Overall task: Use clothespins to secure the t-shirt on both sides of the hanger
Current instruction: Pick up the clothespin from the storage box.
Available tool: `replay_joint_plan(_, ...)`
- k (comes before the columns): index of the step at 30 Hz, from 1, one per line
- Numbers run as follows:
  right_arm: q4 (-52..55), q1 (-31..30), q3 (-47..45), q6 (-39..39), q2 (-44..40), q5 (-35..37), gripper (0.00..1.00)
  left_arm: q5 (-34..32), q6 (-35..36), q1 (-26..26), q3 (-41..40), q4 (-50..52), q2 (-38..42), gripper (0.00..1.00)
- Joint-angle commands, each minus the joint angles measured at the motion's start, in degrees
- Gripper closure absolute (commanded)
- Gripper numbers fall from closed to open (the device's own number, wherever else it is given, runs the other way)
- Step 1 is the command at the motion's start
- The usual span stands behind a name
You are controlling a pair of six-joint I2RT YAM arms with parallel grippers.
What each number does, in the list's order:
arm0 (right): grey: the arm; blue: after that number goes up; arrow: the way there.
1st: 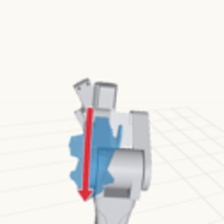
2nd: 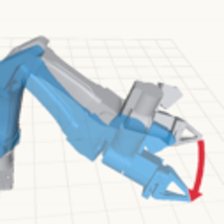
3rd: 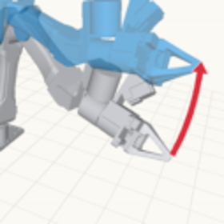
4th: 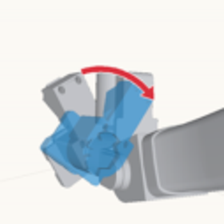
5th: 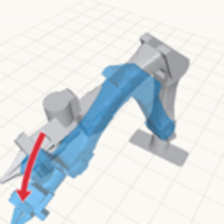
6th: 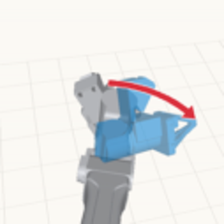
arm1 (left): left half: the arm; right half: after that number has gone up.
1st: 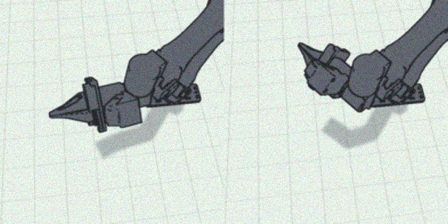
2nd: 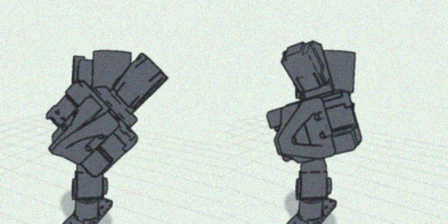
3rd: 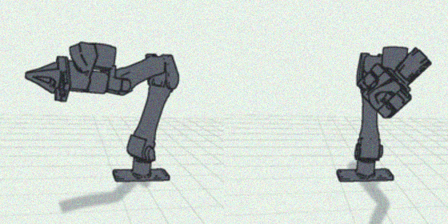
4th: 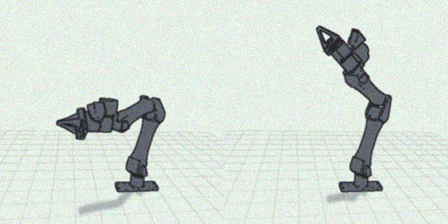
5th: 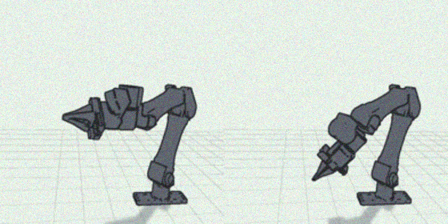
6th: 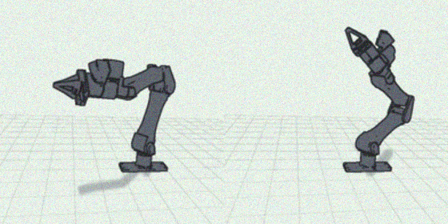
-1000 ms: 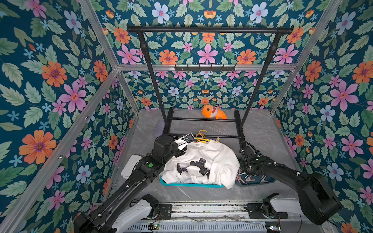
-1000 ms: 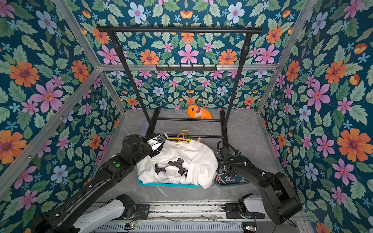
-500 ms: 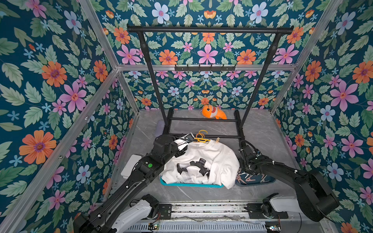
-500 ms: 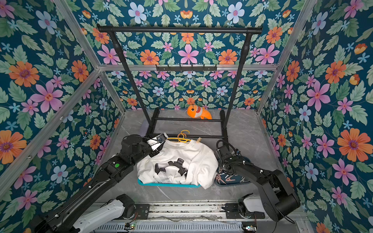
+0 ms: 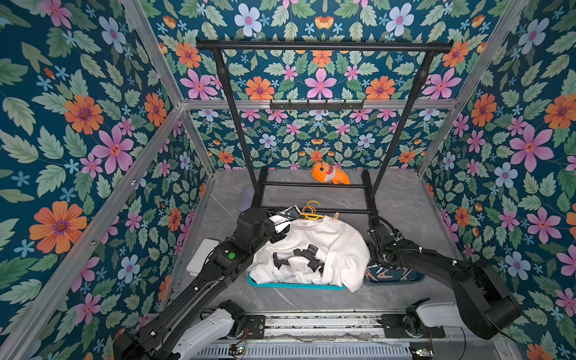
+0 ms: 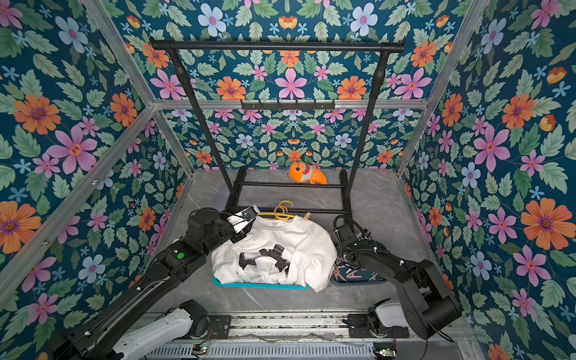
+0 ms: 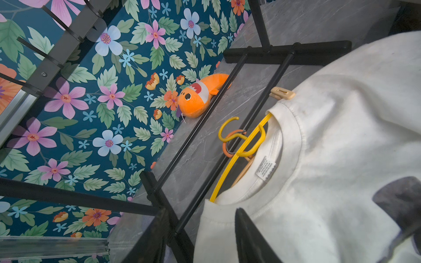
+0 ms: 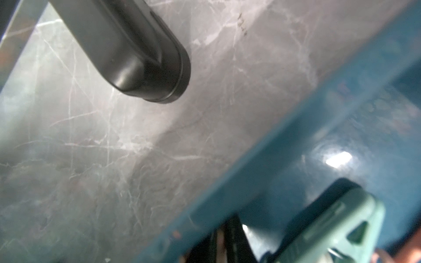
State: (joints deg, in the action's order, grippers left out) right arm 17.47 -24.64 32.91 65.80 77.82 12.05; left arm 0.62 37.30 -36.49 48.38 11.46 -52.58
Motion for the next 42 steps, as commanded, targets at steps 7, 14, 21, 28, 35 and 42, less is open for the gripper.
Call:
replay_joint_plan(7, 8.93, 0.02, -1.68, 2.84, -9.87, 1.57, 0.98, 1.09, -1.42, 0.02, 1.34, -0.83, 0.11, 0.50)
replay_joint_plan(14, 13.19, 0.00, -2.12, -5.77, -28.62, 7.94, 1.00, 6.35, -3.91, 0.03, 3.45, -0.62, 0.83, 0.44)
replay_joint_plan(21, 0.64, 0.02, 0.77, -29.53, -47.03, 3.86, 1.00, 19.55, -10.60, 0.02, 8.26, 0.48, 1.04, 0.22)
replay_joint_plan(28, -33.58, -0.04, 0.36, -42.17, -45.38, -22.92, 1.00, 40.98, -23.40, -0.01, 9.42, -7.72, -1.69, 0.15)
replay_joint_plan(35, -66.98, -0.22, 7.24, -37.33, -26.26, -44.56, 1.00, 50.26, -33.88, -0.10, 9.15, -17.52, -5.84, 0.15)
replay_joint_plan(42, -80.58, -5.54, 16.43, -33.02, -13.13, -50.55, 1.00, 51.11, -38.20, -0.40, 8.21, -25.94, -7.50, 0.18)
